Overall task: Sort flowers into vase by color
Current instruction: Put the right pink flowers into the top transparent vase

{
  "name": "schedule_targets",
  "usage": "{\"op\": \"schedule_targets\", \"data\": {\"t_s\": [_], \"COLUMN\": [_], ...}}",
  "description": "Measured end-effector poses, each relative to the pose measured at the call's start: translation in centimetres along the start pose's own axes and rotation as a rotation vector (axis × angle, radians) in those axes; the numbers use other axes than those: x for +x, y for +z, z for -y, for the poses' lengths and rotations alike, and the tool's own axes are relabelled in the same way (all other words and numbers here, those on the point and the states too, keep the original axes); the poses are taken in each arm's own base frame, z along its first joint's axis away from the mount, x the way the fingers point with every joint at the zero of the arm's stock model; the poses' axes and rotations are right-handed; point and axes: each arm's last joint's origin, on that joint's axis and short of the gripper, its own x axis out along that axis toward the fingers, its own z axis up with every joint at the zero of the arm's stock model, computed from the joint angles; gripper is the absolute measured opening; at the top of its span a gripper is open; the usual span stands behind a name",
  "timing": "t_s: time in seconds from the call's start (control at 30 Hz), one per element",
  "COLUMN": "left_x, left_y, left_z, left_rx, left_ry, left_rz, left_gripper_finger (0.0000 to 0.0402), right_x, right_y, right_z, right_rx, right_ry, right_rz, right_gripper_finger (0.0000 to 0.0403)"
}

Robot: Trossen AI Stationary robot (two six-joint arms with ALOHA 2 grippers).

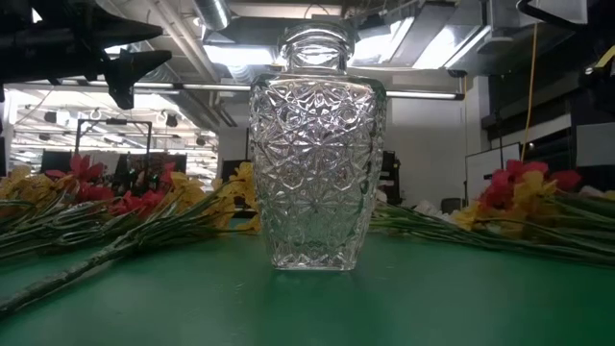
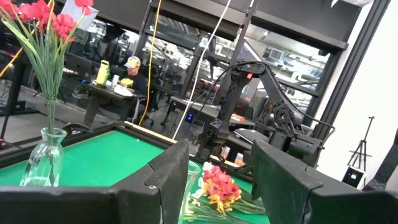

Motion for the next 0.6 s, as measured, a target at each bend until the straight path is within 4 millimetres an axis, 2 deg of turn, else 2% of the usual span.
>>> {"op": "schedule_targets", "data": {"t_s": [0.17,0.37,0.6], "left_x": [0.0,0.0,0.0], "left_y": [0.0,0.0,0.0], "left_z": [0.0,0.0,0.0], "left_rx": [0.000,0.000,0.000], "left_ry": [0.000,0.000,0.000], "left_rz": [0.000,0.000,0.000], "left_gripper_finger": [0.0172,0.0172,0.0172], "right_x": [-1.3,-4.5,-8.4], "right_y": [0.3,1.1,1.9], "right_z": [-0.6,-1.2,-2.2], "right_rx": [-0.004,-0.022,-0.046], "right_ry": [0.021,-0.019,0.022], "right_rz": [0.101,0.232,0.433], "right_gripper_finger": [0.0006,0.0003,0.0002]}}
